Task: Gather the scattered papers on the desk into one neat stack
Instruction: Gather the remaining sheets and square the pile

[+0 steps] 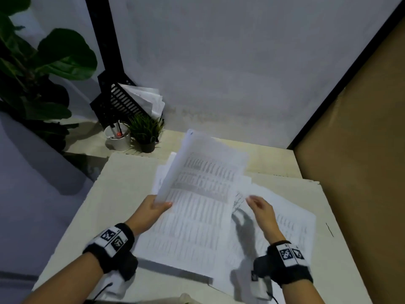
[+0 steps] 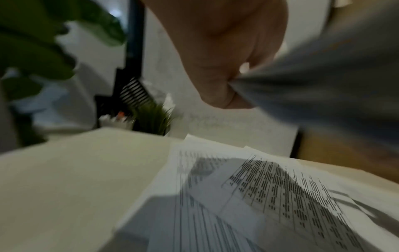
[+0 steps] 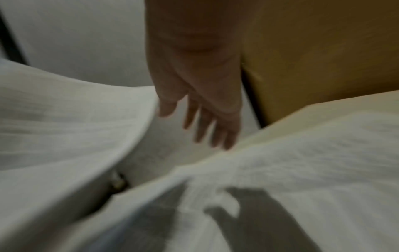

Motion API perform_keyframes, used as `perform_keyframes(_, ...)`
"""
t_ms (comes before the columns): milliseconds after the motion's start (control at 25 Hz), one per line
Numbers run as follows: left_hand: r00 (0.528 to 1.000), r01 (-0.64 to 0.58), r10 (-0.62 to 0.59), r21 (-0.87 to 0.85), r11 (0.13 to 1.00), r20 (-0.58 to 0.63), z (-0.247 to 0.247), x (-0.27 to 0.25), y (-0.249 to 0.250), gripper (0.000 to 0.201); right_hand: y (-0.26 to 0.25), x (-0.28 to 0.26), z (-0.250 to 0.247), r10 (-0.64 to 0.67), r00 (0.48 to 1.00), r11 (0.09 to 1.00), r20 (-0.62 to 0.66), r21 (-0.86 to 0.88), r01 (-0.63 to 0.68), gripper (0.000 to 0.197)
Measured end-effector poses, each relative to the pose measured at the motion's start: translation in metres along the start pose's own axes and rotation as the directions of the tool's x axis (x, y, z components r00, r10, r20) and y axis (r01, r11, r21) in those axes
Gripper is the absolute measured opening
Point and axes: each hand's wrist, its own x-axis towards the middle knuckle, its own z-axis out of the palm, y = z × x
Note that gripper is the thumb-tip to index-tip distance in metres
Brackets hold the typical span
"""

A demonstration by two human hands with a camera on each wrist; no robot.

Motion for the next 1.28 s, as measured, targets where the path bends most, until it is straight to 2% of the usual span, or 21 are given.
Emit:
perform_keyframes(40, 1.000, -0.001, 0.001, -0.013, 1.000, -0.013, -0.002, -0.004, -0.004, 0.030, 0.028, 0.003, -0.019, 0.152, 0.983, 0.976, -0.104, -0.141, -0.166, 0.051)
perform_keyframes(80, 1.000, 0.009, -0.010, -0.025, 1.000, -0.027, -0.005, -0.008, -0.007, 0.024, 0.056, 0.002, -0.039, 0.306, 0.920, 0.905, -0.243, -0.226, -0.361, 0.067)
perform_keyframes(120, 0.999, 0.020, -0.021, -0.036, 0.999, -0.035, -0.009, -0.012, -0.011, 0.019, 0.078, -0.004, -0.054, 0.419, 0.828, 0.819, -0.373, -0.239, -0.522, 0.081)
perform_keyframes(160, 0.999, 0.028, -0.030, -0.047, 0.998, -0.045, -0.012, -0.014, -0.015, 0.017, 0.094, -0.012, -0.065, 0.491, 0.741, 0.740, -0.457, -0.230, -0.632, 0.091)
perform_keyframes(200, 0.998, 0.033, -0.036, -0.045, 0.998, -0.058, -0.014, -0.016, -0.017, 0.017, 0.103, -0.020, -0.070, 0.521, 0.695, 0.687, -0.496, -0.240, -0.686, 0.097)
perform_keyframes(240, 0.996, 0.046, -0.049, -0.032, 0.998, -0.078, -0.015, -0.016, -0.020, 0.017, 0.106, -0.025, -0.070, 0.528, 0.677, 0.654, -0.514, -0.262, -0.709, 0.100)
perform_keyframes(400, 0.992, 0.041, -0.045, -0.035, 0.999, -0.121, -0.009, -0.010, -0.019, 0.022, 0.122, -0.004, -0.043, 0.524, 0.718, 0.724, -0.459, -0.204, -0.659, 0.099)
perform_keyframes(480, 0.992, 0.029, -0.035, -0.048, 0.998, -0.121, -0.003, -0.009, -0.016, 0.020, 0.124, 0.006, -0.035, 0.526, 0.748, 0.759, -0.404, -0.173, -0.628, 0.079)
perform_keyframes(560, 0.991, 0.022, -0.028, -0.045, 0.999, -0.130, 0.001, -0.010, -0.012, 0.016, 0.122, 0.005, -0.032, 0.517, 0.755, 0.734, -0.403, -0.243, -0.634, 0.065)
perform_keyframes(640, 0.990, 0.012, -0.020, -0.055, 0.998, -0.137, 0.003, -0.012, -0.012, 0.015, 0.112, 0.000, -0.033, 0.527, 0.727, 0.666, -0.440, -0.317, -0.675, 0.066)
perform_keyframes(680, 0.990, 0.012, -0.019, -0.053, 0.999, -0.141, 0.003, -0.013, -0.013, 0.016, 0.109, 0.000, -0.034, 0.518, 0.729, 0.673, -0.448, -0.312, -0.670, 0.067)
perform_keyframes(800, 0.991, 0.012, -0.019, -0.054, 0.999, -0.136, 0.005, -0.013, -0.017, 0.016, 0.108, 0.001, -0.037, 0.503, 0.759, 0.774, -0.413, -0.176, -0.609, 0.079)
perform_keyframes(880, 0.990, 0.016, -0.024, -0.060, 0.998, -0.141, 0.007, -0.013, -0.018, 0.016, 0.109, -0.001, -0.039, 0.511, 0.749, 0.821, -0.422, -0.019, -0.570, 0.084)
perform_keyframes(960, 0.988, 0.026, -0.037, -0.070, 0.997, -0.152, 0.008, -0.011, -0.018, 0.017, 0.112, -0.002, -0.041, 0.526, 0.760, 0.841, -0.382, 0.099, -0.532, 0.082)
perform_keyframes(1080, 0.984, 0.033, -0.049, -0.093, 0.995, -0.169, 0.008, -0.008, -0.020, 0.020, 0.108, 0.000, -0.054, 0.566, 0.780, 0.823, -0.268, 0.248, -0.511, 0.075)
perform_keyframes(1120, 0.983, 0.037, -0.054, -0.099, 0.994, -0.175, 0.007, -0.007, -0.021, 0.021, 0.103, 0.001, -0.062, 0.529, 0.811, 0.847, -0.250, 0.202, -0.491, 0.069)
perform_keyframes(1160, 0.981, 0.042, -0.060, -0.104, 0.994, -0.184, 0.007, -0.006, -0.021, 0.022, 0.093, 0.001, -0.071, 0.471, 0.844, 0.880, -0.257, 0.070, -0.470, 0.061)
perform_keyframes(1240, 0.976, 0.040, -0.063, -0.110, 0.993, -0.211, 0.007, -0.004, -0.020, 0.023, 0.059, -0.004, -0.092, 0.296, 0.893, 0.896, -0.339, -0.226, -0.382, 0.033)
perform_keyframes(1280, 0.972, 0.036, -0.060, -0.109, 0.993, -0.226, 0.008, -0.004, -0.019, 0.022, 0.041, -0.009, -0.105, 0.204, 0.902, 0.891, -0.381, -0.310, -0.333, 0.024)
